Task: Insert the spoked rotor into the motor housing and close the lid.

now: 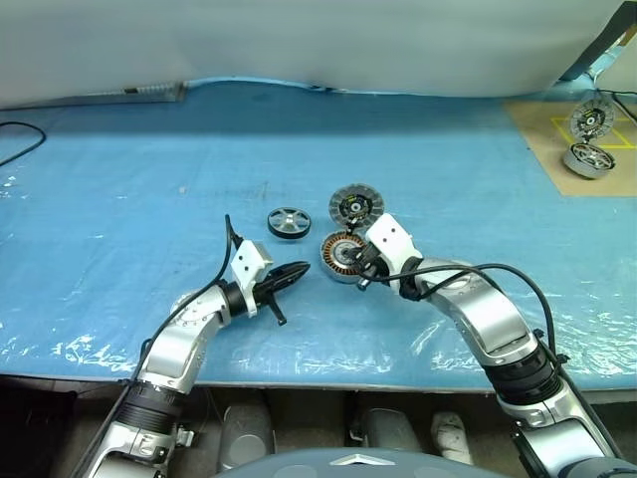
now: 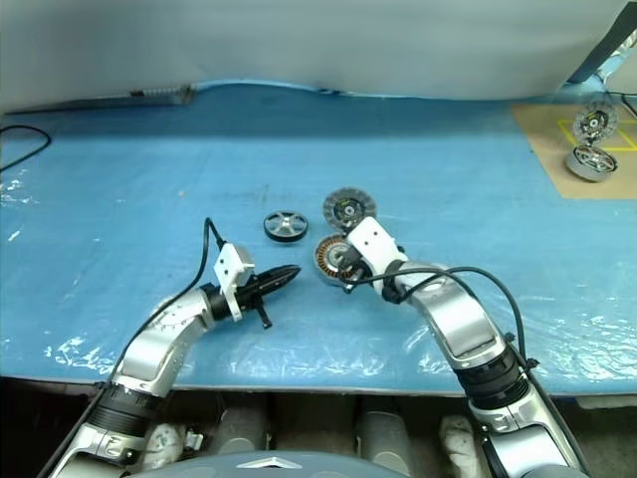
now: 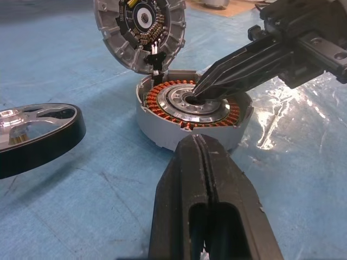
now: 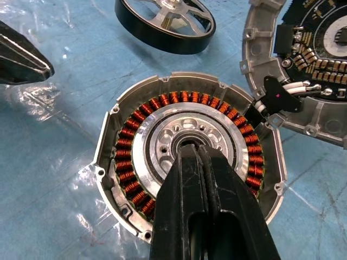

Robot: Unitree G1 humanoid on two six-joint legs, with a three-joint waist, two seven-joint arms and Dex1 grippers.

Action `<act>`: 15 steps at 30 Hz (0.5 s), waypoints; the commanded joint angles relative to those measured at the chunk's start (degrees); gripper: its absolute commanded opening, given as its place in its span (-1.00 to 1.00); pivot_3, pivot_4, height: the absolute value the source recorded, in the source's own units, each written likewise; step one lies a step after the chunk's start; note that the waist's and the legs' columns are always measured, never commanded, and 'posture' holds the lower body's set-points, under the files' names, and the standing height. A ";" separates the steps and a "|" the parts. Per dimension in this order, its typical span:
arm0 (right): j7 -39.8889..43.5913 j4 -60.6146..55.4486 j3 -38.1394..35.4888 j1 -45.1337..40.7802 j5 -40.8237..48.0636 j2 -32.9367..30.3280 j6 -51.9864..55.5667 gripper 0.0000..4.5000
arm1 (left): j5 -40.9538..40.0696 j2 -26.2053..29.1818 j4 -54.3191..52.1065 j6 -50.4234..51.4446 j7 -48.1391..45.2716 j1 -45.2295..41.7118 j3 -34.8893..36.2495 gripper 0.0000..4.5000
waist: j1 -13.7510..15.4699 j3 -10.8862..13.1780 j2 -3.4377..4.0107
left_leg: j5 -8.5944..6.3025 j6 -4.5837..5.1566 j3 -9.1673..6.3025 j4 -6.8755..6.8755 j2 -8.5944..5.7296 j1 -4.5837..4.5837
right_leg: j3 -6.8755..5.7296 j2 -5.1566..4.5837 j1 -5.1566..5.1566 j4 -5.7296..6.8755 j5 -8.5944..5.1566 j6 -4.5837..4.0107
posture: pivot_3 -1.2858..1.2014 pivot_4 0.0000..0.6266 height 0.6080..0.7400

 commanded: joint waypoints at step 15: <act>3.11 -6.24 -7.33 -0.42 6.90 2.07 0.36 -0.99 | -5.48 -1.08 -4.01 6.77 3.75 -2.66 4.72 -1.00 | 0.01 0.00 0.00 | 0.00 0.00 0.00 0.00 0.01 -0.02 | -0.01 0.00 -0.01 0.01 0.00 -0.01 | 0.03 -0.52 1.00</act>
